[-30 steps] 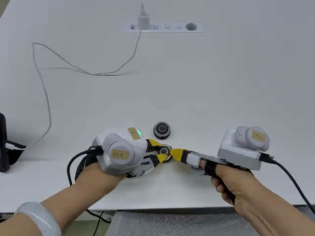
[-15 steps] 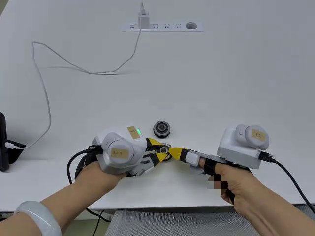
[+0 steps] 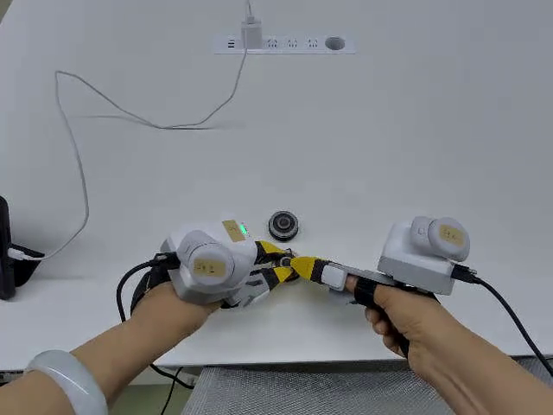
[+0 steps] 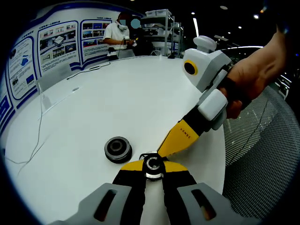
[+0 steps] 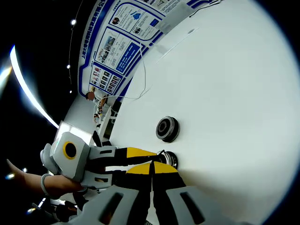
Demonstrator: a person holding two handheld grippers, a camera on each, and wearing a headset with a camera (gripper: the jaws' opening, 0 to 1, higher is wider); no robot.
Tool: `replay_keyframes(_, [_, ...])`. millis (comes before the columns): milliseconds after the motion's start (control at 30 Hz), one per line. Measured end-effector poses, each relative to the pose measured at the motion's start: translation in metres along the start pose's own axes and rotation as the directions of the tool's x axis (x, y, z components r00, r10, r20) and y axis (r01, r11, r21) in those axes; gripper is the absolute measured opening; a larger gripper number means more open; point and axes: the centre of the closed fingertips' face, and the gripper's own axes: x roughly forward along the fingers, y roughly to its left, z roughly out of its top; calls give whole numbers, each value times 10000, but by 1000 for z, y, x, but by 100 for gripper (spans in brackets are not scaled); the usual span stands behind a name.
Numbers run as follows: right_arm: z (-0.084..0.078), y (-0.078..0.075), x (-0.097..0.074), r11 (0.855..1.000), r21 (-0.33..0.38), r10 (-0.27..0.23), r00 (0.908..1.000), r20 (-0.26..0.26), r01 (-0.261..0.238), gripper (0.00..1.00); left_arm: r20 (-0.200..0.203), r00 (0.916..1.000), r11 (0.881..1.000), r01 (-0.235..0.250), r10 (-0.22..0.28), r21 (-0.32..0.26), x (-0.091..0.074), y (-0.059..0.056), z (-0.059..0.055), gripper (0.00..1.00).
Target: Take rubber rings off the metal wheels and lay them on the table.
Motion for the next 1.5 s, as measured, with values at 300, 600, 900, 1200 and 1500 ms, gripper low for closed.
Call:
replay_keyframes(300, [-3,7,-2,9997,-34,228,9997,-131,-228,1,2,10000,10000,16,-16,9,0,0,1,13])
replay_keyframes(600, [-3,7,-2,9997,91,230,9997,-69,-230,1,-100,9999,10000,30,-30,37,1,0,1,14])
replay_keyframes(900, [-6,2,1,9999,165,30,10000,-52,-29,1,-29,9997,9996,250,-250,-91,0,-3,1,16])
replay_keyframes(1200, [-4,1,0,9998,192,-23,10000,42,22,1,193,9998,10000,36,-34,-63,-11,-3,4,15])
replay_keyframes(1500, [-3,5,0,9997,239,49,9999,117,-52,2,394,9991,9997,-156,162,-169,-18,2,7,20])
